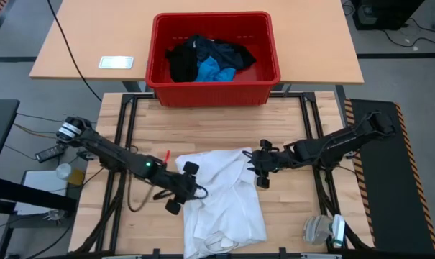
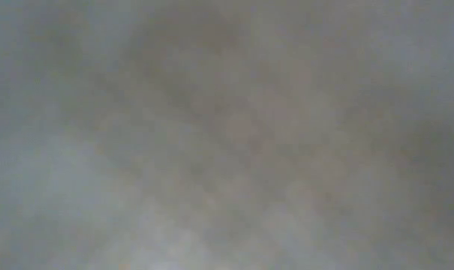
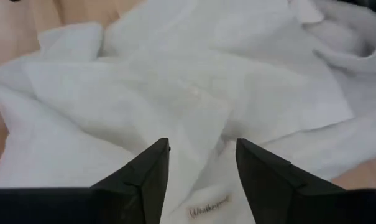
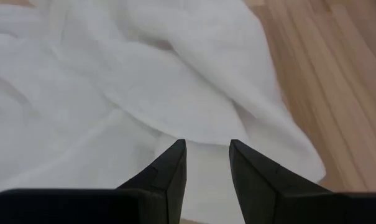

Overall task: Fold laundry
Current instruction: Fold the white polo

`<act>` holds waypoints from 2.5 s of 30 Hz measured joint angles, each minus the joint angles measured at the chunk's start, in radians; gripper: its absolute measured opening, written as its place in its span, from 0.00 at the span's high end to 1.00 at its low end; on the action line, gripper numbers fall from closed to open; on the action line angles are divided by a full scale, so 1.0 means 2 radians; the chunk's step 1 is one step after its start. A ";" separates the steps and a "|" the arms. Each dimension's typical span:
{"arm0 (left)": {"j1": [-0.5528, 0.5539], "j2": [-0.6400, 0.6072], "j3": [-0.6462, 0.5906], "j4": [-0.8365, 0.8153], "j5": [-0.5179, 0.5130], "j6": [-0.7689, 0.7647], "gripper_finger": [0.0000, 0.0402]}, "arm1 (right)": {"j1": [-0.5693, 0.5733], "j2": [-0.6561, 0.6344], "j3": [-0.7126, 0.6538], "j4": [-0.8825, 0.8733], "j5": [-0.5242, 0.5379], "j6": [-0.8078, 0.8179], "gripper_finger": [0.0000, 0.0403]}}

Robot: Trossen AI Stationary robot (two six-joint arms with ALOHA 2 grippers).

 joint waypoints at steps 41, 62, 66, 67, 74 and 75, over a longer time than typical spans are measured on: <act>0.013 0.000 0.156 -0.195 -0.033 -0.039 1.00 | 0.061 0.016 0.001 -0.033 0.072 0.002 0.68; 0.009 0.004 0.115 -0.218 -0.052 -0.102 0.70 | 0.010 0.061 -0.124 0.102 -0.054 0.294 0.32; 0.009 0.004 0.115 -0.219 -0.052 -0.102 0.70 | 0.001 0.055 -0.170 0.248 -0.082 0.312 0.34; 0.009 0.004 0.115 -0.219 -0.052 -0.102 0.70 | -0.001 0.054 -0.180 0.271 -0.093 0.313 0.35; 0.010 0.004 0.115 -0.218 -0.052 -0.101 0.70 | -0.002 0.041 -0.191 0.299 -0.110 0.316 0.41; 0.011 0.004 0.115 -0.218 -0.052 -0.100 0.70 | -0.002 0.034 -0.191 0.297 -0.111 0.316 0.42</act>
